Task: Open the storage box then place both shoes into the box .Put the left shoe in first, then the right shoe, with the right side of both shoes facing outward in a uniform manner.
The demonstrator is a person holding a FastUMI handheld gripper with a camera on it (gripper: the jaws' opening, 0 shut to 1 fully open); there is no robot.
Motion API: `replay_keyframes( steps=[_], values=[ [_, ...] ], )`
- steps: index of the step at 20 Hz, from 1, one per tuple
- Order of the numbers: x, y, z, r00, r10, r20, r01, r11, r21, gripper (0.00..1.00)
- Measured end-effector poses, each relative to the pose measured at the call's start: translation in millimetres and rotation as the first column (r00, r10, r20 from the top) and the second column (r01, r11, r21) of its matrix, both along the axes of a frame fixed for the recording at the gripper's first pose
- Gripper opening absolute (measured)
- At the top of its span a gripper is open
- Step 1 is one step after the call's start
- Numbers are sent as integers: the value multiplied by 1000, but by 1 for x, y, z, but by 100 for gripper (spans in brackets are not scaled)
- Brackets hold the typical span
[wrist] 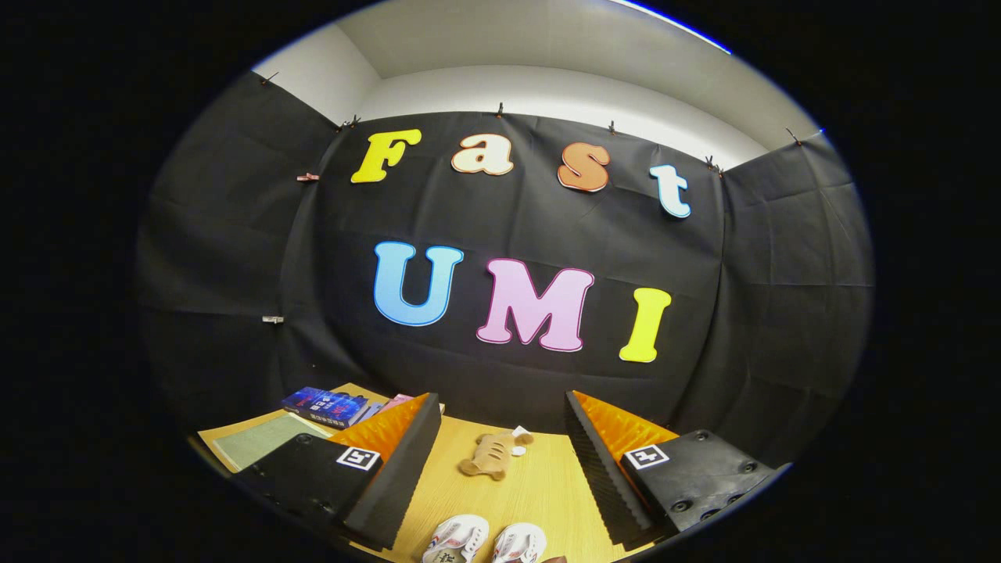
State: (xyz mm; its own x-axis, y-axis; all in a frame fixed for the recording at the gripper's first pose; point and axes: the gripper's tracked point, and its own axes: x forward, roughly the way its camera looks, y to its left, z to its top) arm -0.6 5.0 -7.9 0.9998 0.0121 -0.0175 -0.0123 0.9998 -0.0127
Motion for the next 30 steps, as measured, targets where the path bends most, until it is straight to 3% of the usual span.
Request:
replay_keyframes(
  steps=[5, 9, 12, 15, 17, 21, 23, 27, 30],
  values=[
    [2, 11, -3, 999, 43, -11, -43, 999, 19, 97],
    [9, 37, -18, 981, 186, -60, -179, 978, 111, 97],
    [12, 67, -37, 937, 335, -103, -300, 918, 259, 97],
    [11, 102, -66, 846, 511, -153, -391, 790, 473, 98],
    [9, 125, -90, 766, 618, -178, -397, 671, 626, 98],
    [8, 160, -138, 617, 772, -156, -300, 413, 860, 98],
    [9, 170, -163, 559, 815, -152, -211, 317, 925, 98],
    [1, 203, -222, 430, 884, -183, -73, 236, 969, 98],
    [-7, 230, -241, 342, 932, -120, 0, 127, 992, 98]
  ],
)
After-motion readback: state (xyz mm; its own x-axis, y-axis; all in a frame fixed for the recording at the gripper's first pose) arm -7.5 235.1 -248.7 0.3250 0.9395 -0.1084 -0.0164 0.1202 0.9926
